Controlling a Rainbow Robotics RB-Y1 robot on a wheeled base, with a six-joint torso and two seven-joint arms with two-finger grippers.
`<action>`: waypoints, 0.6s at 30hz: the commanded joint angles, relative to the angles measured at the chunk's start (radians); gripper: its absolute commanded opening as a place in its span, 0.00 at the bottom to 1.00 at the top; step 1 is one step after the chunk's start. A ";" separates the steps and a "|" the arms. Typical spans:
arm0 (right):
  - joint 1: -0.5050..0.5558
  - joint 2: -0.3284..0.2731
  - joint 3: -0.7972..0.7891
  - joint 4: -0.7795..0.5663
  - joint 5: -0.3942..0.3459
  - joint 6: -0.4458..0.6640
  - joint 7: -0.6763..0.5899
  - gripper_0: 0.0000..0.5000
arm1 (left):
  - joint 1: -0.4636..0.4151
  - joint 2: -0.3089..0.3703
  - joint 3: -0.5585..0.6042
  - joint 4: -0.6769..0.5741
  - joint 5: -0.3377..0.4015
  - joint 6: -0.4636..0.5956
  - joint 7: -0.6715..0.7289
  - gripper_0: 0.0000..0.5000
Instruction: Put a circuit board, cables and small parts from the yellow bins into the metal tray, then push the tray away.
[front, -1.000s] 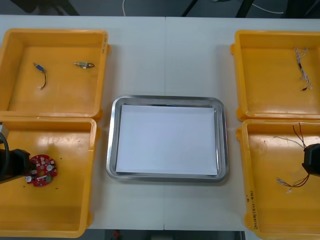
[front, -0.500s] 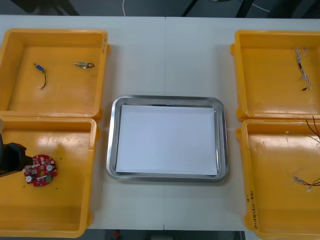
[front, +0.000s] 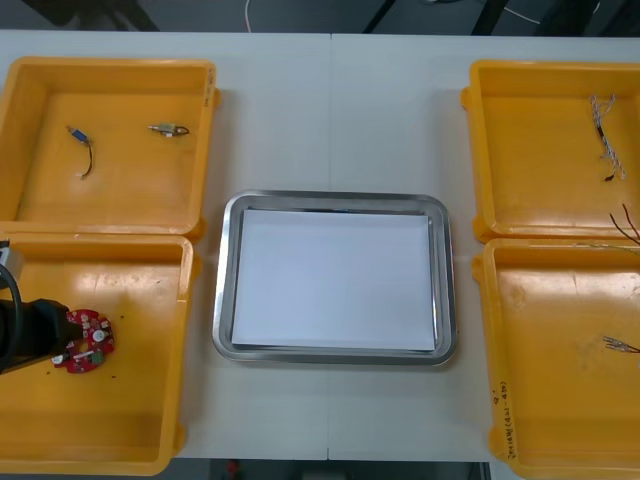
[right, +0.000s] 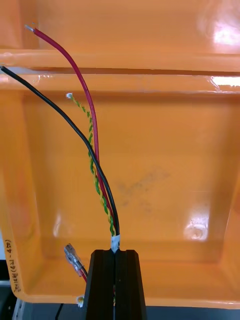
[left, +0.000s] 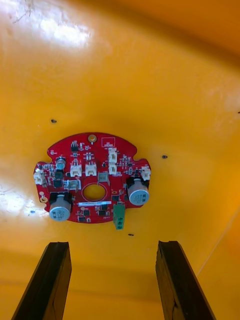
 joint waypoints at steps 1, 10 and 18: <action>-0.031 -0.079 -0.024 -0.027 -0.027 0.005 0.073 0.00 | 0.037 -0.014 -0.043 -0.028 -0.062 -0.044 0.025 1.00; -0.060 -0.133 -0.010 -0.017 -0.054 0.004 0.109 0.00 | 0.049 -0.014 -0.121 -0.025 -0.144 -0.102 0.062 1.00; -0.104 -0.137 -0.010 0.049 -0.084 0.004 0.238 0.00 | 0.047 -0.014 -0.192 -0.006 -0.213 -0.159 0.097 1.00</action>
